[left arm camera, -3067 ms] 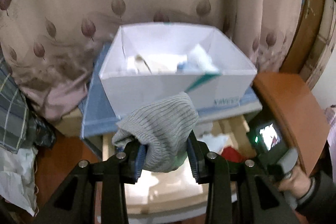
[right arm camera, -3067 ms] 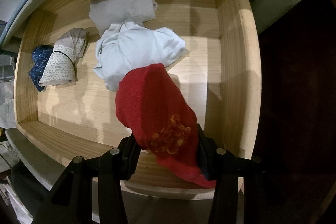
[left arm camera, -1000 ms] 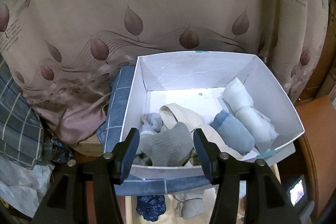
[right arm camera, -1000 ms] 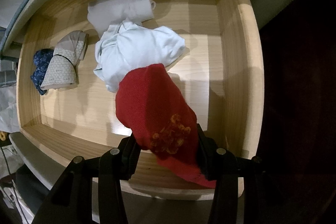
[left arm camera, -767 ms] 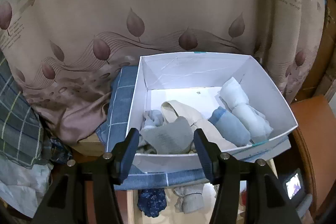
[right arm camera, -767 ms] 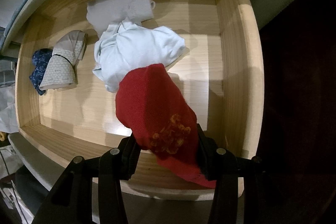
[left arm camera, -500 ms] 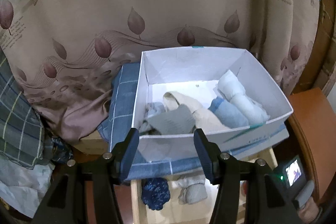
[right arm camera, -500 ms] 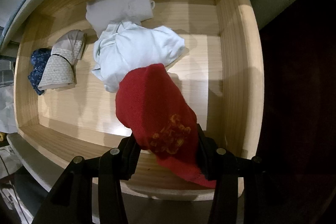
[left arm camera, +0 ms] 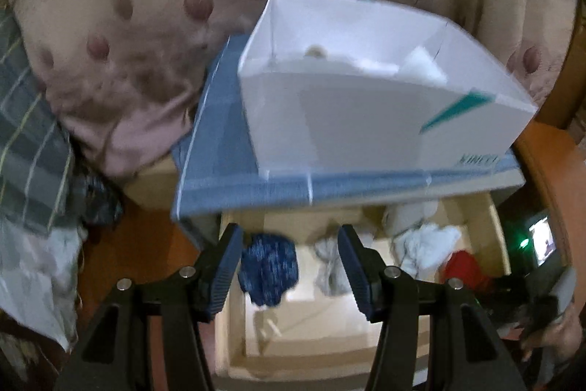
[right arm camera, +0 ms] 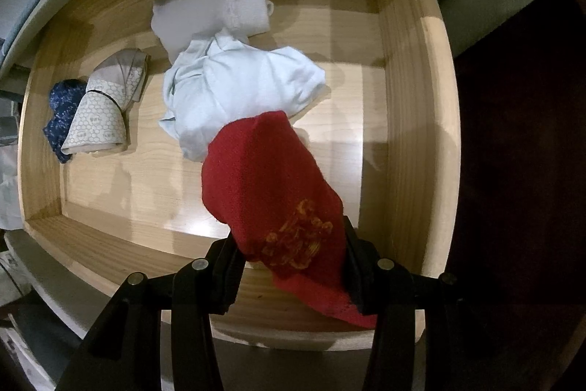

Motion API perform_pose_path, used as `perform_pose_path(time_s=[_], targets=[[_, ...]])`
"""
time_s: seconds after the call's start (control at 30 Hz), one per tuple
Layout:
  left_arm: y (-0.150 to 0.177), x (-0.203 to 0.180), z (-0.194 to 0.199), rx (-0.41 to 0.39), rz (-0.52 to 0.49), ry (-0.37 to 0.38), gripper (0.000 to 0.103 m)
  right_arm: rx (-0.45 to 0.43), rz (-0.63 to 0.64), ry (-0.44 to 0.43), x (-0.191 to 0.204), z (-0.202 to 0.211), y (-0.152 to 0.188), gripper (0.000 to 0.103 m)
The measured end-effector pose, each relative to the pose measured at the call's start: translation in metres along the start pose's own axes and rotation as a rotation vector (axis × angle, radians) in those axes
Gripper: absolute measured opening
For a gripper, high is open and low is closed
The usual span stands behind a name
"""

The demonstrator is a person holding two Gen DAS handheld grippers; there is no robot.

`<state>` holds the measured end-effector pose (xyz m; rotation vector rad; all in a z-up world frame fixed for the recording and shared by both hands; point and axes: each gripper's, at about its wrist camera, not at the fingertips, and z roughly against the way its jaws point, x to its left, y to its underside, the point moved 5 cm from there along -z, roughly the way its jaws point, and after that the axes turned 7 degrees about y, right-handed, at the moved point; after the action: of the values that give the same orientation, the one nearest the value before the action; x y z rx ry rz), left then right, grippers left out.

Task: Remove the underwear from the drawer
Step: 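Return the left tool over the drawer, then lift the red underwear with the right tool out of the drawer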

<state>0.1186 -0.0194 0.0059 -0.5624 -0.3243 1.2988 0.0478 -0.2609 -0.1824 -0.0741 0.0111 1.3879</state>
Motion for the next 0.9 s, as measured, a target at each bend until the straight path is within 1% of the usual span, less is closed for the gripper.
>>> perform_pose_path(time_s=[0.03,0.2,0.33,0.37,0.4,0.47,0.6,0.83,0.9], targets=[[0.007,0.001,-0.005,0.010,0.014,-0.008,0.055,-0.001,-0.001,0.001,0.001,0.000,0.000,0.044],[0.040,0.006,-0.025,0.038,0.061,-0.038,0.055,-0.007,-0.004,0.003,0.000,0.003,-0.002,0.044],[0.057,0.007,-0.039,0.064,0.077,-0.053,0.055,-0.010,-0.003,0.007,-0.001,0.003,-0.002,0.044],[0.061,0.007,-0.042,0.074,0.078,-0.056,0.055,-0.011,-0.003,0.008,-0.001,0.004,-0.002,0.044],[0.065,0.007,-0.046,0.102,0.083,-0.056,0.055,-0.012,-0.003,0.009,0.000,0.004,-0.002,0.044],[0.068,0.008,-0.050,0.125,0.102,-0.047,0.055,-0.014,-0.001,0.009,-0.001,0.004,-0.002,0.044],[0.069,0.008,-0.051,0.119,0.109,-0.050,0.055,-0.020,-0.001,0.012,-0.002,0.005,-0.002,0.044],[0.072,0.012,-0.054,0.135,0.116,-0.081,0.055,-0.059,0.011,0.038,0.000,0.013,-0.001,0.044],[0.072,0.015,-0.052,0.121,0.125,-0.083,0.055,-0.080,0.011,0.023,0.003,0.020,-0.001,0.044]])
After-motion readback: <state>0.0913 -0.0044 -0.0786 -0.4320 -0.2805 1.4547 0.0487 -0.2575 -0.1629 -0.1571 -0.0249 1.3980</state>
